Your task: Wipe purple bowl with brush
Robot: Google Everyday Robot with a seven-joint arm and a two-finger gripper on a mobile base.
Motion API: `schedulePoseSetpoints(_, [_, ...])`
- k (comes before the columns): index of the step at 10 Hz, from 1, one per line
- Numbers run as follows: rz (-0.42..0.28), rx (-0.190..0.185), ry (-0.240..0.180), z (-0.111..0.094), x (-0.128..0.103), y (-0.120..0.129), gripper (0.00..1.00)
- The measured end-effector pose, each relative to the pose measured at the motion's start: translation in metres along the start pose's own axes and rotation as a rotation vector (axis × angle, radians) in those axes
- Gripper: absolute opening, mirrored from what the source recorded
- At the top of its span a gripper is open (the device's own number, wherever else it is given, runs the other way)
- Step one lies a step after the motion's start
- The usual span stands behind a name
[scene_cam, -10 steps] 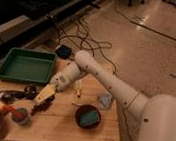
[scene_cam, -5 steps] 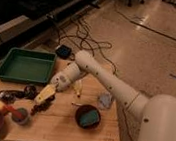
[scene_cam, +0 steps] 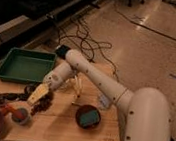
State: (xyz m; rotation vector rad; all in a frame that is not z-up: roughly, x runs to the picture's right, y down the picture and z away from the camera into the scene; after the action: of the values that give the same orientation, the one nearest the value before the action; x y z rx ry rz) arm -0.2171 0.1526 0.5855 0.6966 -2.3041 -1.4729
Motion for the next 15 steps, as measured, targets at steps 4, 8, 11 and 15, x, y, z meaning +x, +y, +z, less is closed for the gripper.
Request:
schedulePoseSetpoints(4, [0.049,0.072,-0.118,0.047,0.007,-0.008,0.00])
schedulePoseSetpoints(8, [0.086,0.071,-0.159,0.059,-0.003,-0.025,0.00])
schedulePoseSetpoints(11, [0.117,0.055,-0.182,0.065,-0.008,-0.028,0.00])
schedulePoseSetpoints(15, [0.149,-0.023,-0.197,0.065,-0.006,-0.019,0.00])
